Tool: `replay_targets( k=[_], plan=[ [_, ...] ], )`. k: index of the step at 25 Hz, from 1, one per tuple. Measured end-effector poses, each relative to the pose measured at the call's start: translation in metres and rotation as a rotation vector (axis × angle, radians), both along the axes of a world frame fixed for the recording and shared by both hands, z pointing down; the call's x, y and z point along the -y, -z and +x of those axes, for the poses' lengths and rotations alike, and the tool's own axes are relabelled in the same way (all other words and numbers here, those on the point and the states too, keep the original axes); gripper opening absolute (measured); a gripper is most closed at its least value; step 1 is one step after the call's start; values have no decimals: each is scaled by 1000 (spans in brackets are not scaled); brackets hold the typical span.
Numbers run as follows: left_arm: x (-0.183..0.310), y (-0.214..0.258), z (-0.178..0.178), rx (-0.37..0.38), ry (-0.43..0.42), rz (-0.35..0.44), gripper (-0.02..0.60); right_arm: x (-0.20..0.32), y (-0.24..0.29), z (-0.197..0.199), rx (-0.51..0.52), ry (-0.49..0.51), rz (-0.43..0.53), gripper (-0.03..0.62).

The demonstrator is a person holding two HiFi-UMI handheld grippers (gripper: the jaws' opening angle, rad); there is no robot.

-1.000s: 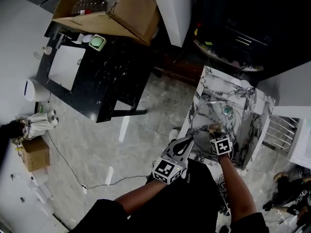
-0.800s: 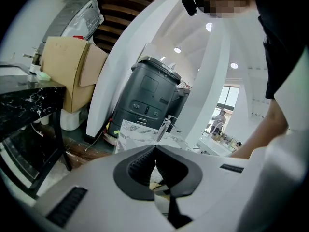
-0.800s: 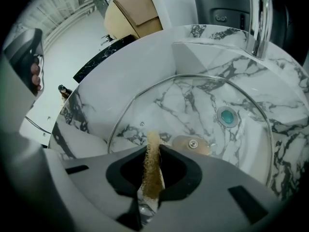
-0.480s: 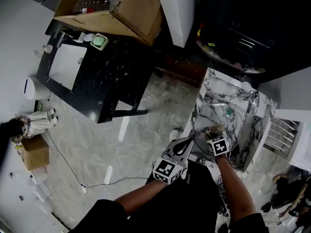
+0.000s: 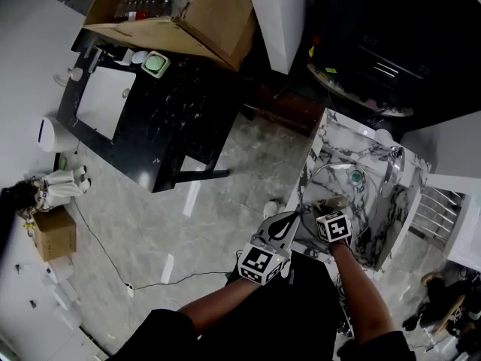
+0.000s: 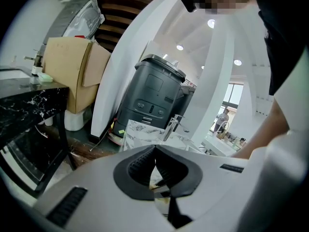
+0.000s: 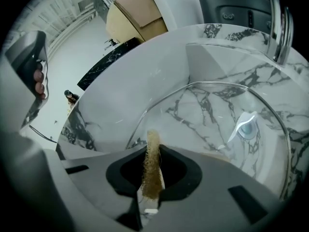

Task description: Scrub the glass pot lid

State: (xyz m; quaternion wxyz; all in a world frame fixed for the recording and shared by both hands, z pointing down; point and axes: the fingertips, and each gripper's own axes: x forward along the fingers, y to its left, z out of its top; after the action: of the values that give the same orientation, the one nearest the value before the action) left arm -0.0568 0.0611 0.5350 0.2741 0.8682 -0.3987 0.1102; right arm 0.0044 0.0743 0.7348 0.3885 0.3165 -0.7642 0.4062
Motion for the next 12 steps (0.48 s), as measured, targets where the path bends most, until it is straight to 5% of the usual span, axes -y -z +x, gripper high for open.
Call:
replay_targets(
  k=[12],
  plan=[
    [13,-4,4,6,-2,-16,17,9,-7,-2,19,-36,-40,57]
  ],
)
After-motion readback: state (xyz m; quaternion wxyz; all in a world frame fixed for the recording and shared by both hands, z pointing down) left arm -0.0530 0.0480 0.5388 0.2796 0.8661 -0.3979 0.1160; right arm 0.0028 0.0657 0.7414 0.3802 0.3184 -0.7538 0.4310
